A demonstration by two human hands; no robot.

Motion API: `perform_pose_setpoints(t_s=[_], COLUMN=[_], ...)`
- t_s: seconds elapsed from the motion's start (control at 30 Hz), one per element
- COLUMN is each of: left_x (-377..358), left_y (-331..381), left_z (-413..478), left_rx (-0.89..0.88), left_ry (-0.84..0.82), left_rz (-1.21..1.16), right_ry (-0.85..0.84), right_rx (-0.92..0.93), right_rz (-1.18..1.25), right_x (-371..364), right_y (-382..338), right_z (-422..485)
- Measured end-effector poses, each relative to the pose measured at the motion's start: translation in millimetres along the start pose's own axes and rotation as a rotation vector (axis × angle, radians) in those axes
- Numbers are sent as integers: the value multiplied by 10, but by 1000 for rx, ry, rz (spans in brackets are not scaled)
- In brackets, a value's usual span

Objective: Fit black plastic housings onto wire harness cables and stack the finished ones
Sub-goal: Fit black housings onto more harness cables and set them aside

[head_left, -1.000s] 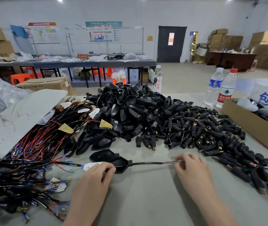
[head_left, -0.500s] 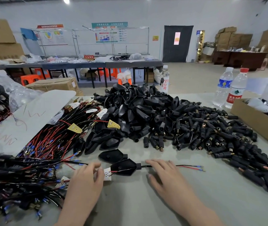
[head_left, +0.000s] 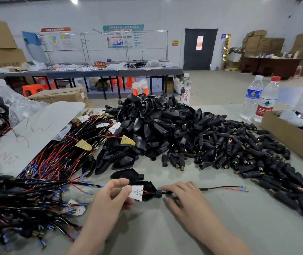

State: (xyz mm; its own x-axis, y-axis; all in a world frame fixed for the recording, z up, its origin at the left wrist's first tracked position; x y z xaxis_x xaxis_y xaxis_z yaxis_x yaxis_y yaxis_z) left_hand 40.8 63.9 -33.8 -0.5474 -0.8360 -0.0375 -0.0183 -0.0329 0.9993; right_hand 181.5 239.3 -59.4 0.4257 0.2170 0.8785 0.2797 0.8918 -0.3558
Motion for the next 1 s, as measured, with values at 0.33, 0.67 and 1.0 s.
perform_pose_setpoints(t_s=[0.33, 0.67, 1.0], left_x=[-55, -67, -79], left_y=[-25, -70, -146], left_z=[13, -1, 19], left_rx=[-49, -150, -204], left_ry=[112, 146, 122], left_rz=[52, 259, 460], right_ry=[-17, -68, -61], right_rx=[-7, 68, 85], right_rz=[57, 33, 57], right_x=[26, 90, 101], right_y=[-47, -121, -134], right_z=[14, -22, -42])
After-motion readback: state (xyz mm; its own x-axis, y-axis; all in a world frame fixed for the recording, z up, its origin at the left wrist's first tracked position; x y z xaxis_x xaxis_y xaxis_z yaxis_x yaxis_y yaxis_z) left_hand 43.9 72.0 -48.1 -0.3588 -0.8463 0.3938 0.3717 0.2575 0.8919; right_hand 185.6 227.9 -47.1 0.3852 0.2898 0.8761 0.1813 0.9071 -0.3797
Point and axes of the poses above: each hand's wrist, its own z-axis towards the middle knuckle, its own x-axis out of the back of the hand, y = z × x, the point moved 1 cm from there along z, towards the middle knuckle, and after that the axes turned 5 degrees about -z, right-handed, at the moved point
